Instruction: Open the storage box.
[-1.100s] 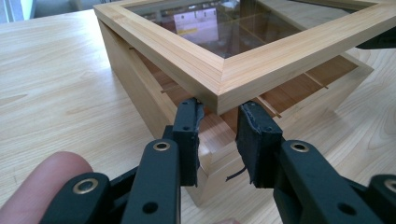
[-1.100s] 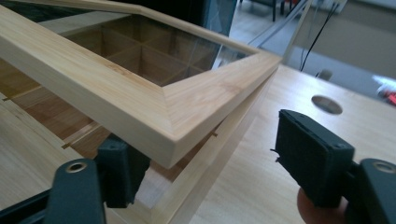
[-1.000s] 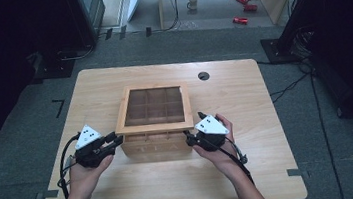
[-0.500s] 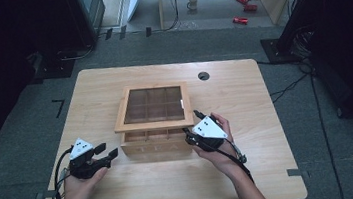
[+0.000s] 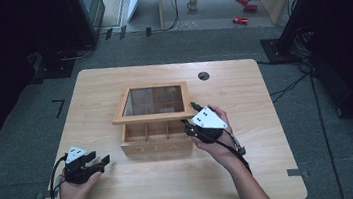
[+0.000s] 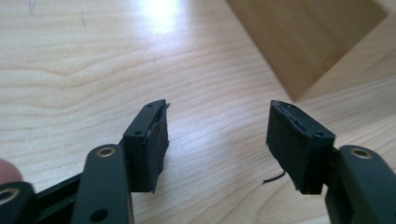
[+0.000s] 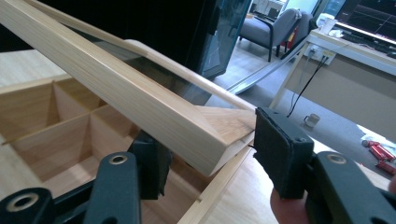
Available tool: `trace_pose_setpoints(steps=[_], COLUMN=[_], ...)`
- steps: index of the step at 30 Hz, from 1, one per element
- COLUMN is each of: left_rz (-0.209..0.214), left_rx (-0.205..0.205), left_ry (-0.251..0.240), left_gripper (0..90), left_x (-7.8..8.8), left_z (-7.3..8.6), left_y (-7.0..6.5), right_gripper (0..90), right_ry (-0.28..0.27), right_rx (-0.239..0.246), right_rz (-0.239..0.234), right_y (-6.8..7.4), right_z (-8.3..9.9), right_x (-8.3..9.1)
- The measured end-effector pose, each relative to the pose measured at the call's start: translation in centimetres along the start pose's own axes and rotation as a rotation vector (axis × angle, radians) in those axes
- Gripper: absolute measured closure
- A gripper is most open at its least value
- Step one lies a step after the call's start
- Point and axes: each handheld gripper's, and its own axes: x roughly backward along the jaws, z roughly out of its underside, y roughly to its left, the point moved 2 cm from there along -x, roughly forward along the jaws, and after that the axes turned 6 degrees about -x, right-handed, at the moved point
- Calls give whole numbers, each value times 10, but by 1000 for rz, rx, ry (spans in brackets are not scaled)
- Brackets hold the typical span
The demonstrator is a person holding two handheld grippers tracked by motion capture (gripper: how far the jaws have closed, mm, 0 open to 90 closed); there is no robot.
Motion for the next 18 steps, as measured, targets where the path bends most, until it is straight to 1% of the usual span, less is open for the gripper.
trace_pose_setpoints(steps=[1, 2, 3, 5, 8, 10, 12, 15, 16, 17, 18], left_rz=[-5, -10, -9, -11, -16, -21, -27, -37, -37, -37, -34], left_rx=[-2, -5, 1, 0, -15, -17, -31, -56, -56, -58, -56], left_ry=[5, 12, 15, 11, 12, 7, 7, 8, 8, 7, 3], left_gripper=[364, 356, 353, 348, 346, 341, 329, 312, 309, 306, 305], left_x=[-1, -3, -4, -4, -5, -5, -6, -7, -7, -8, -8], left_z=[1, 2, 2, 2, 3, 3, 3, 4, 4, 4, 4], left_y=[0, 0, 0, 0, 0, -1, -3, -5, -5, -5, -5], right_gripper=[496, 501, 505, 510, 533, 545, 560, 591, 591, 598, 602], right_ry=[1, -7, -6, -9, -13, -14, -14, -11, -11, -17, -16], right_rx=[-5, 3, -7, -7, -9, -9, -14, -16, -16, -23, -18], right_rz=[3, 0, 3, 4, 11, 8, 8, -3, -3, -13, -19], right_y=[-1, -2, -3, -4, -8, -10, -14, -21, -21, -25, -27], right_z=[-2, -4, -6, -9, -18, -23, -29, -38, -38, -44, -46], right_x=[-1, -2, -2, -2, -4, -5, -6, -9, -9, -10, -11])
